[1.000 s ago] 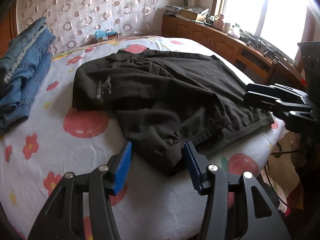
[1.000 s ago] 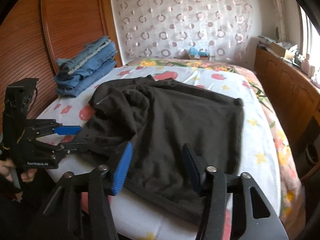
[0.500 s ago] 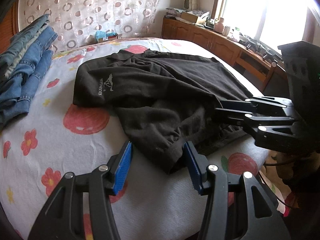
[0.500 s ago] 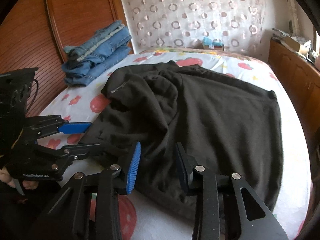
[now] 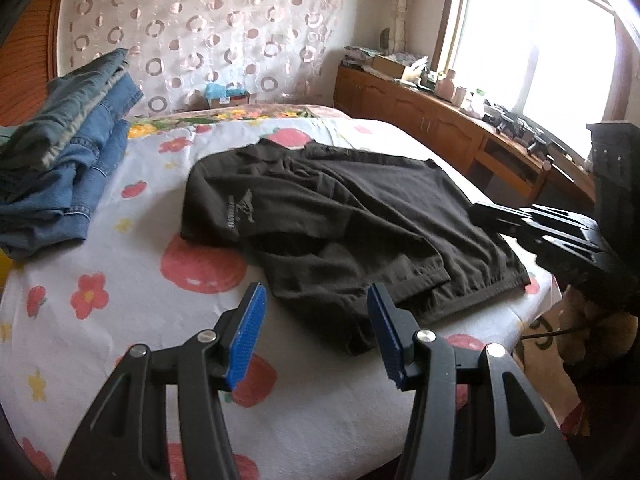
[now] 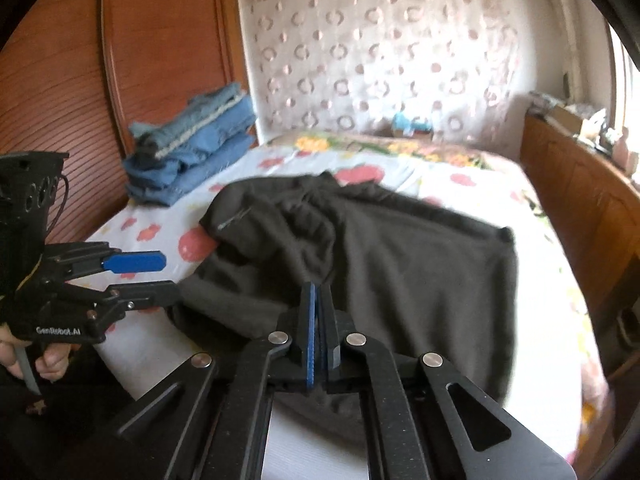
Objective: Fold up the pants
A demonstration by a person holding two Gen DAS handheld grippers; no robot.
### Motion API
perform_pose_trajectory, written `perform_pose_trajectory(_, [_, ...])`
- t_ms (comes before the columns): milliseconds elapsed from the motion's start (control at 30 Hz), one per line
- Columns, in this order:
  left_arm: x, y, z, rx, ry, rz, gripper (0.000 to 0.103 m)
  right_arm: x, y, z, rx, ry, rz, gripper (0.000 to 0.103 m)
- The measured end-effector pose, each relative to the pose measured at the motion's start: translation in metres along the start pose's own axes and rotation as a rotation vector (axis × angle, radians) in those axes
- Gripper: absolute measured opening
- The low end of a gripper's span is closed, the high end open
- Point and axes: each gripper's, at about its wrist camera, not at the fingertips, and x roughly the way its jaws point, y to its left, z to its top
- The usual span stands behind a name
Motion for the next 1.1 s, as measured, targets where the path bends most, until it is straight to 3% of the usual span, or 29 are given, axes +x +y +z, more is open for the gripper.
perform_pose_trajectory(267, [0.012, 0.006, -0.004, -0.014, 0.037, 0.027, 0.052, 0.01, -0.008, -0.005, 0.039, 0.049, 0.044, 0.002])
perform_pose_trajectory(367, [0.018, 0.007, -0.009, -0.005, 0.073, 0.042, 0.052, 0.023, -0.001, -0.008, 0.03, 0.078, 0.046, 0.022])
perform_pose_trajectory(400, [0.021, 0.007, -0.01, -0.002, 0.084, 0.048, 0.052, 0.027, 0.0, -0.009, 0.028, 0.087, 0.045, 0.033])
perform_pose_trajectory(433, [0.022, 0.008, -0.011, -0.004, 0.09, 0.047, 0.052, 0.032, 0.0, -0.01, 0.032, 0.098, 0.047, 0.036])
perform_pose_trajectory(667, [0.026, 0.008, -0.016, -0.009, 0.102, 0.039, 0.052, 0.052, -0.005, -0.013, 0.065, 0.148, 0.075, 0.036])
perform_pose_trajectory(733, [0.026, 0.007, -0.016, -0.009, 0.099, 0.038, 0.052, 0.055, -0.004, -0.013, 0.063, 0.155, 0.082, 0.007])
perform_pose_trajectory(833, [0.021, 0.006, -0.015, -0.004, 0.08, 0.041, 0.052, 0.054, -0.002, -0.013, 0.058, 0.151, 0.109, 0.0])
perform_pose_trajectory(1100, [0.002, 0.006, -0.004, -0.017, 0.01, 0.035, 0.052, 0.012, 0.002, 0.003, 0.03, 0.004, 0.083, 0.0])
